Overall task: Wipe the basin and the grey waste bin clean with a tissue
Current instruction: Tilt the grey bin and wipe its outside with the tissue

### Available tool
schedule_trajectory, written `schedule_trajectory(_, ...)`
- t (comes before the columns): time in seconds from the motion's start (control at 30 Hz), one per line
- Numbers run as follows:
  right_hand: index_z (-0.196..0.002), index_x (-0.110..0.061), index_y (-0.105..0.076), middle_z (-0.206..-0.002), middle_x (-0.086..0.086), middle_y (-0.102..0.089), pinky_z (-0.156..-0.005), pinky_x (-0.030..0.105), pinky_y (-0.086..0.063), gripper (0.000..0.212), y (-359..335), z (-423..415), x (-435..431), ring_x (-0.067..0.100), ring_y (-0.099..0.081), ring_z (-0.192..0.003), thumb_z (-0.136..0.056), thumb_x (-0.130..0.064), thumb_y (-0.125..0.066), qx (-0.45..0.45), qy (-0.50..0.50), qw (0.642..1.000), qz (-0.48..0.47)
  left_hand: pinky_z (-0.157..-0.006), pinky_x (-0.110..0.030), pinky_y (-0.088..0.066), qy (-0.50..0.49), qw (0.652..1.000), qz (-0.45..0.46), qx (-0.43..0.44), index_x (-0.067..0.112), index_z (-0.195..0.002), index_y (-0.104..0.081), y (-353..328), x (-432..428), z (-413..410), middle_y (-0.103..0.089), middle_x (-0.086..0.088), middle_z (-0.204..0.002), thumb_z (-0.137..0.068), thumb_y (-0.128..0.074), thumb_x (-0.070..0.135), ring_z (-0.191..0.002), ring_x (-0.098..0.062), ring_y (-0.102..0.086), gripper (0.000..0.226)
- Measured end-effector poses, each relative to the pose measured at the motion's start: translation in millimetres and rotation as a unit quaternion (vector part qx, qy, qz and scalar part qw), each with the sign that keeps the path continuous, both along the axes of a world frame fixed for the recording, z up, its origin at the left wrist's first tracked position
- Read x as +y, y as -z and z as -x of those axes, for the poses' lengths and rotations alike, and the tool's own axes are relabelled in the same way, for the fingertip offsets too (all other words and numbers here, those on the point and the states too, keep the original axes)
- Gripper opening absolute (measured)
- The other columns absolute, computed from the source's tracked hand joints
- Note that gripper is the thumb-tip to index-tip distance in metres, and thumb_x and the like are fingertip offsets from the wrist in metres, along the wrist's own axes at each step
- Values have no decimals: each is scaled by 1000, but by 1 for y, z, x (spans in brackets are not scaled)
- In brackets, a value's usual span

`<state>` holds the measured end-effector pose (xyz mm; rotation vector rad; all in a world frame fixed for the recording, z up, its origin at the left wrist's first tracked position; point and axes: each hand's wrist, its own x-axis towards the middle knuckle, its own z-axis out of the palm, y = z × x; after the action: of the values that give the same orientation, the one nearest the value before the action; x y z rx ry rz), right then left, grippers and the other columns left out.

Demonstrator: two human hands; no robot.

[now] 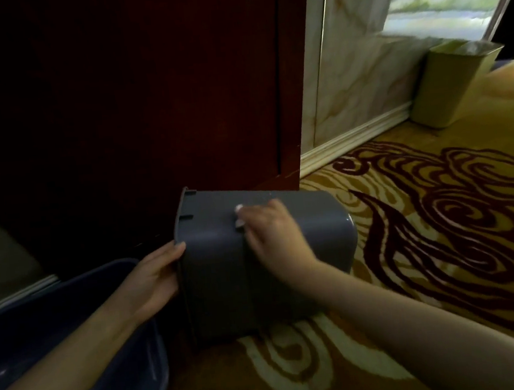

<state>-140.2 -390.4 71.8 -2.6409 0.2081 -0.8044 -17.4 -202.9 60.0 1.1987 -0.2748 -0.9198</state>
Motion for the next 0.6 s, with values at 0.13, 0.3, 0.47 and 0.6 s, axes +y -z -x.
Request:
schedule_trajectory(0.13, -125, -10, -56, -132, 7, -56, -93, 33, -43, 36, 5, -4, 38, 22, -49, -105, -89, -16, -55, 27, -66, 995, 73, -68, -35, -57, -4, 999, -21, 32, 18, -96, -76, -13, -9, 7, -72, -13, -108, -79, -57, 31, -95, -23, -70, 28)
schedule_trajectory(0.3, -125, -13, -55, -130, 4, -58, -88, 32, -45, 39, 6, 22, 29, 20, -52, -102, -87, -16, -57, 50, -73, 991, 102, -61, -35, -55, -77, 990, -108, 50, 15, -116, -60, -30, -29, 5, -69, -15, -108, -88, -51, 46, -93, -26, -68, 43)
schedule_trajectory(0.47, -130, -18, -50, -130, -1, -58, -91, 27, -39, 41, 13, 63, -25, 15, -49, -108, -89, -18, -50, 82, 88, 991, 52, -65, -38, -51, -90, 987, -131, 37, 14, -123, -57, -36, -38, 0, -65, -11, -109, -91, -51, 41, -96, -25, -63, 42)
schedule_trajectory(0.6, -129, -15, -53, -131, 1, -59, -94, 31, -41, 37, 14, 92, -70, 20, -48, -114, -93, -15, -51, 116, 194, 974, 17, -61, -38, -48, -125, 980, -137, 67, 11, -125, -55, -40, -45, 0, -64, -9, -97, -95, -45, 33, -86, -23, -61, 38)
